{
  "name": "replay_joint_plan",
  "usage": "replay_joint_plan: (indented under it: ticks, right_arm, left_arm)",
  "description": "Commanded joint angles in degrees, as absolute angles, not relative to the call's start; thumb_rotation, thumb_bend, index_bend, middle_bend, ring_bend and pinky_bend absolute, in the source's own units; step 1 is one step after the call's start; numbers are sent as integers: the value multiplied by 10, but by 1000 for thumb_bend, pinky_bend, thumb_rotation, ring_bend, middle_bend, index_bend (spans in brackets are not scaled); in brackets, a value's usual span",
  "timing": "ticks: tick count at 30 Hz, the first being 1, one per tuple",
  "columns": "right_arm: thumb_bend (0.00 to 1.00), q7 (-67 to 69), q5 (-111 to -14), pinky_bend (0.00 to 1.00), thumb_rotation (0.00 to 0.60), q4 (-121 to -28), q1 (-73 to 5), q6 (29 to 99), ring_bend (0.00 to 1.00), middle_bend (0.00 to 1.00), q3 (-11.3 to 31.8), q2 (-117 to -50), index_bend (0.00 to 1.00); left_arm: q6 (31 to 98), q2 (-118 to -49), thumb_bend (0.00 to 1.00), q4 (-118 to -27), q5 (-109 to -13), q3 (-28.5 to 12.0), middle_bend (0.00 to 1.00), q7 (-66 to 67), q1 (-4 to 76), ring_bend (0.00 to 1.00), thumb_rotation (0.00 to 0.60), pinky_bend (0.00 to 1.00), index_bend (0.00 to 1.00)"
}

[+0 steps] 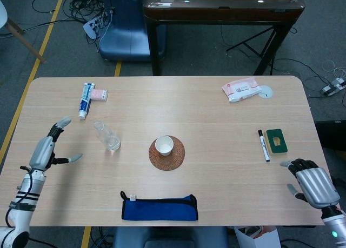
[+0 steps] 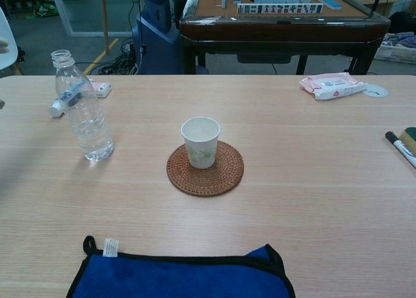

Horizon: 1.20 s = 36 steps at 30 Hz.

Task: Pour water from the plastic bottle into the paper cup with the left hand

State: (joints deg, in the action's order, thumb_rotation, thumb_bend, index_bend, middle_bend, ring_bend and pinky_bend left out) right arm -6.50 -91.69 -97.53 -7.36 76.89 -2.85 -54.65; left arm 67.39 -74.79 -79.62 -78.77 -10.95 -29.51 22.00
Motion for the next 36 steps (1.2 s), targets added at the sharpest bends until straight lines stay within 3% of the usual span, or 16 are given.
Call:
replay_joint_plan:
  ticks: [1,7,26,36]
  right_arm:
    - [310,-63,-916,326,600,-976,-74,768,247,322,-28,-544,285]
    - [310,-57,-914,326,600,-979,-73,770,247,322,-27,-539,285]
    - [310,-42,-918,326,600,-981,-72,771,247,322,-28,-530,285]
    - [310,-41,-917,327,600,-981,-73,767,247,322,-28,-529,285]
  left_arm:
    - [632,-754,89,-803,-757,-120,0,-287,242,0,600,131,0]
    - [580,-768,89,-804,-725,-130,0,-270,273,0,600,128,0]
    - [506,-821,90,-792,-665,-153,0,-287,317,0,600,121,0]
    - [467,-864,90,-738,-640,-157,0,-290,339,0,600,121,0]
